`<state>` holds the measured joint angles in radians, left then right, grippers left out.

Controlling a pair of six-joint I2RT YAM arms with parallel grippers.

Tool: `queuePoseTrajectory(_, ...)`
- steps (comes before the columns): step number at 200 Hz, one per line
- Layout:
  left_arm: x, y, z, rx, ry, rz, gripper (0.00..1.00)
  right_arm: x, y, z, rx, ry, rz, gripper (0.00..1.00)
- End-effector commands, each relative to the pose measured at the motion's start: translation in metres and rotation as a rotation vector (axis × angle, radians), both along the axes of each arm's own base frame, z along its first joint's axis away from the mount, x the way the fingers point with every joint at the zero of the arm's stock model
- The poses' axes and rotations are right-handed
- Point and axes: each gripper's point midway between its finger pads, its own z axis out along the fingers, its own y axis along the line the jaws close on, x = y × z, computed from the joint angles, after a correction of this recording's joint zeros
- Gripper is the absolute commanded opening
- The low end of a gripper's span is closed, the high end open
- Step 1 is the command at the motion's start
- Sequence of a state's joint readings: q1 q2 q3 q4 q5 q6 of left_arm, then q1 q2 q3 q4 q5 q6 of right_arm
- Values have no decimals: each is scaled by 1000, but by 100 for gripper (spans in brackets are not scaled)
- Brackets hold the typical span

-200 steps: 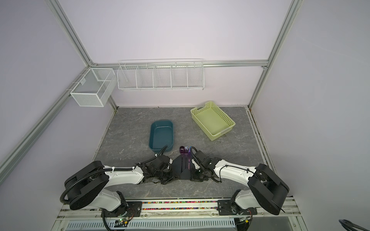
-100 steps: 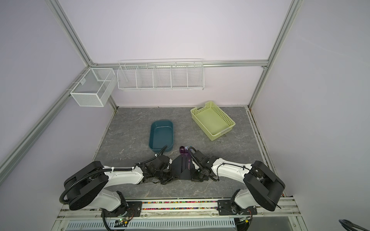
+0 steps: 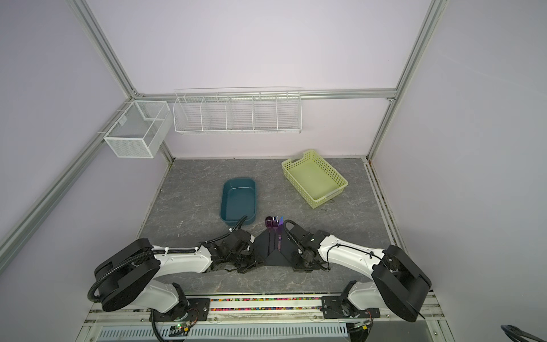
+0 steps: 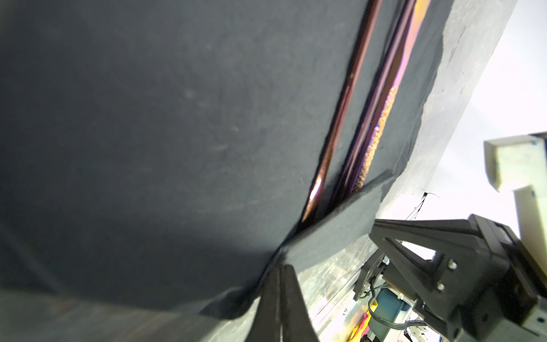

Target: Place the utensils on the paper napkin and roll it up

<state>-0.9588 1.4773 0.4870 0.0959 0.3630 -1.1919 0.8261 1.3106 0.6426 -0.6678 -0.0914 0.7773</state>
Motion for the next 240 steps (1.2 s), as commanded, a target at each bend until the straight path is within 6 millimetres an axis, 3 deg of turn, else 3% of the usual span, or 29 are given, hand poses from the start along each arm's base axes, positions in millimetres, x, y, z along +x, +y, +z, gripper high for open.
queuePoseTrajectory(1, -8, 18, -17, 85, 30, 22, 0, 8, 20, 25, 135, -46, -17, 12)
queuePoseTrajectory(27, -7, 18, -16, 86, 28, 23, 0, 10, 63, 44, 387, -32, -17, 13)
queuePoseTrajectory(46, -7, 18, -15, 83, 27, 23, 0, 11, 72, 41, 408, -8, -9, 13)
queuePoseTrajectory(130, -5, 15, -10, 80, 17, 9, 0, 14, 71, 3, 318, 50, 8, 11)
queuePoseTrajectory(169, 1, 13, 6, 104, -38, -25, 0, 9, 60, -16, 250, 87, 2, 9)
queuePoseTrajectory(201, 4, 4, 20, 83, -63, -53, 0, 8, 59, -20, 246, 96, -1, 9)
queuePoseTrajectory(240, 4, -8, 23, 72, -84, -103, 0, 8, 59, -18, 248, 94, -1, 9)
